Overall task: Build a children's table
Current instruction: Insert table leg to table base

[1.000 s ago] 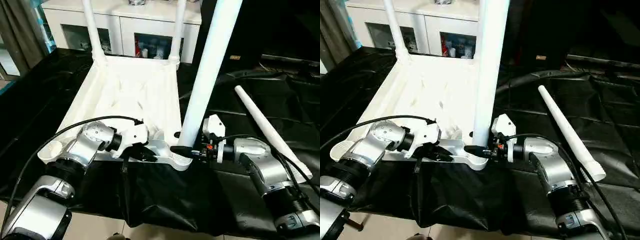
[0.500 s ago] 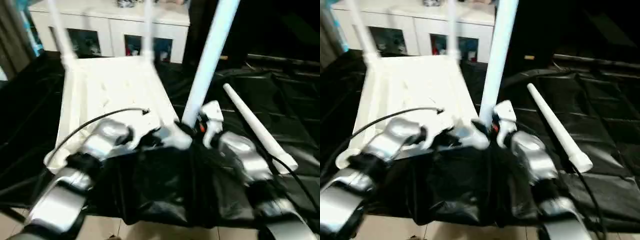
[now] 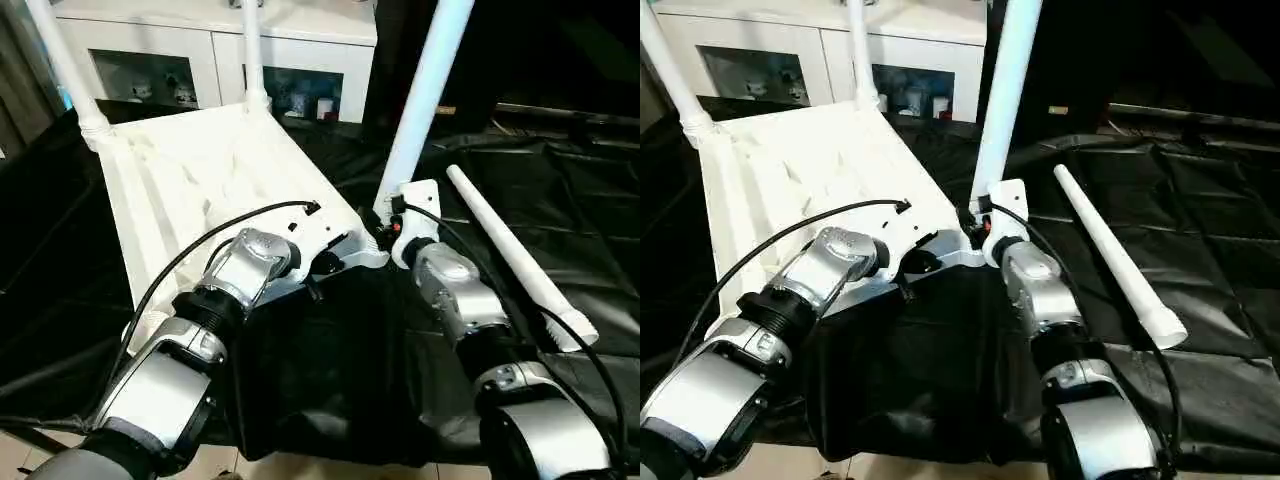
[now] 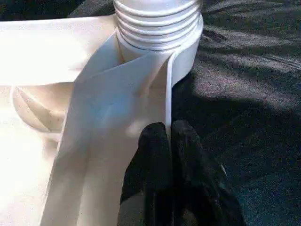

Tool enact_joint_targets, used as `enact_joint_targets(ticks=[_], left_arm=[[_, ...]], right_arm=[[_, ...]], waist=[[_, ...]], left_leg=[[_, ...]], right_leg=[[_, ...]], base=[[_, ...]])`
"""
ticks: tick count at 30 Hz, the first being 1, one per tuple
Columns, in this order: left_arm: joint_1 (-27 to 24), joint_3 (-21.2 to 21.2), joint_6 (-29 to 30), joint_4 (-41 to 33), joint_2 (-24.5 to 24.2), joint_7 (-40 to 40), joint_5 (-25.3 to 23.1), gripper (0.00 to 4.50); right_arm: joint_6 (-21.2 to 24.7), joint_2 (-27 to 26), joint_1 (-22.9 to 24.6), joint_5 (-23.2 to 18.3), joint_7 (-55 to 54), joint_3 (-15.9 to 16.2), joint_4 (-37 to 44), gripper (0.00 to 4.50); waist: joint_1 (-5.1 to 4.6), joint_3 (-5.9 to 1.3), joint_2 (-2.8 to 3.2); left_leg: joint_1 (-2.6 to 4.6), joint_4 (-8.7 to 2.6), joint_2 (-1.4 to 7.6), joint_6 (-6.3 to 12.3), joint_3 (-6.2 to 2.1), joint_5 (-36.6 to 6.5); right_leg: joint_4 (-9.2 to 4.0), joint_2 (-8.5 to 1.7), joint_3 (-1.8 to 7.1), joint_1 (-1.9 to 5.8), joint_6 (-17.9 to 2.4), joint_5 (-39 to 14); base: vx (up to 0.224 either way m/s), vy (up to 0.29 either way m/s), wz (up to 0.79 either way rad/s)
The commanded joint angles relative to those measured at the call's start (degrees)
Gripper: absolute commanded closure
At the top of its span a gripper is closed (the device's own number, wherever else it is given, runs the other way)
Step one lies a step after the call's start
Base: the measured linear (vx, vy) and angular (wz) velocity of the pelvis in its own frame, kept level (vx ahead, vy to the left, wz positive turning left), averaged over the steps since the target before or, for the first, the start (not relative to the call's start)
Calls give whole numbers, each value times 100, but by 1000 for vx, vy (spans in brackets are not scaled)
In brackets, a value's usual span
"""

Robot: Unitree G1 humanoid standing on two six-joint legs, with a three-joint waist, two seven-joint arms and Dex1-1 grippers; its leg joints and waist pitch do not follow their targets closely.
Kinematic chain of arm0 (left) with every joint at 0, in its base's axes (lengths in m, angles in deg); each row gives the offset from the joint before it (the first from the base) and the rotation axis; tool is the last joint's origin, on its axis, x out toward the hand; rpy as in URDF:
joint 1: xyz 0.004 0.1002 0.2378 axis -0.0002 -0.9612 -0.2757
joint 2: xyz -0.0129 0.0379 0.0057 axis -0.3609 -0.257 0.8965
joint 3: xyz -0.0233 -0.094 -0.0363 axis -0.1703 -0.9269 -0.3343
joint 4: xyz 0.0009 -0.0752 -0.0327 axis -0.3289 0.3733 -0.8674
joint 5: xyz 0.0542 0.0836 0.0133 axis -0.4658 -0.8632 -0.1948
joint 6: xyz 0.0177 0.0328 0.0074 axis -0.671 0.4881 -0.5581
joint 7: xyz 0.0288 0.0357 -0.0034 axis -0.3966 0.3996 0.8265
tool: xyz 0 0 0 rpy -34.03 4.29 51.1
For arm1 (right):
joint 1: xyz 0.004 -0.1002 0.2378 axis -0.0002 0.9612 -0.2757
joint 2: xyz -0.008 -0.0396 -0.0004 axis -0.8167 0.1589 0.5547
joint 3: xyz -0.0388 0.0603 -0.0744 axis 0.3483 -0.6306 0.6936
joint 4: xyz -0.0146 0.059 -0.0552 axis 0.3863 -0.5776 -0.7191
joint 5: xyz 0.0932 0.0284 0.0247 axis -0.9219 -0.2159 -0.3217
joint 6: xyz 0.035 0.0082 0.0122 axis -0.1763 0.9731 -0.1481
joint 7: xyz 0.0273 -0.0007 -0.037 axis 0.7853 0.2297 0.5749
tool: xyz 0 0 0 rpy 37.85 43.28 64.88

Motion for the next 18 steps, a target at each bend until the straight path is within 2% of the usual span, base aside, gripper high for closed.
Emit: enact_joint_targets(ticks=[1, 3, 6, 8, 11, 12, 14, 18], left_arm=[[367, -243, -15, -65, -55, 437, -75, 450], [381, -249, -33, -55, -58, 430, -62, 450], [384, -246, -118, -59, -71, 357, -37, 450], [366, -230, -200, -89, -93, 263, -14, 450], [341, -194, -373, -117, -138, 147, -4, 450], [319, -191, -402, -153, -159, 112, 4, 450], [275, -186, -518, -221, -197, 25, 26, 450], [176, -159, -667, -360, -291, -215, 72, 450]], right_arm=[[322, -185, 311, 88, 44, 152, -654, 259], [331, -172, 252, 152, -50, 156, -718, 259], [335, -176, 178, 22, 84, 23, -756, 259], [286, -167, 127, 2, 154, -32, -750, 203], [186, -143, 62, -28, 251, -80, -737, 181], [135, -125, 45, -51, 326, -95, -714, 172], [81, -81, 38, -83, 491, -110, -639, 166], [27, 69, 90, -155, 992, -98, -355, 122]], waist=[[28, -321, 40], [19, -318, 43], [17, -318, 45], [17, -316, 54], [11, -325, 60], [22, -343, 48], [21, -341, 63], [47, -396, 62]], left_leg=[[84, -389, 83, -82, -88, -2095], [90, -395, 87, -101, -92, -2148], [87, -394, 86, -91, -87, -2169], [88, -400, 89, -88, -90, -2188], [77, -399, 90, -89, -92, -2177], [68, -391, 89, -71, -87, -2070], [57, -387, 89, -22, -79, -1948], [22, -325, 86, 177, -54, -1302]], right_leg=[[-526, -243, 156, 202, -1030, -1846], [-532, -240, 160, 186, -1012, -1875], [-532, -236, 165, 181, -1023, -1809], [-529, -236, 162, 179, -1034, -1806], [-531, -245, 167, 185, -1061, -1745], [-507, -242, 167, 204, -1089, -1567], [-485, -234, 166, 211, -1162, -1315], [-367, -226, 165, 284, -1422, -242]], base=[[0, 0, 0], [0, 0, 0], [0, 0, 0], [0, 0, 0], [0, 0, 0], [0, 0, 0], [0, 0, 0], [0, 0, 0]])
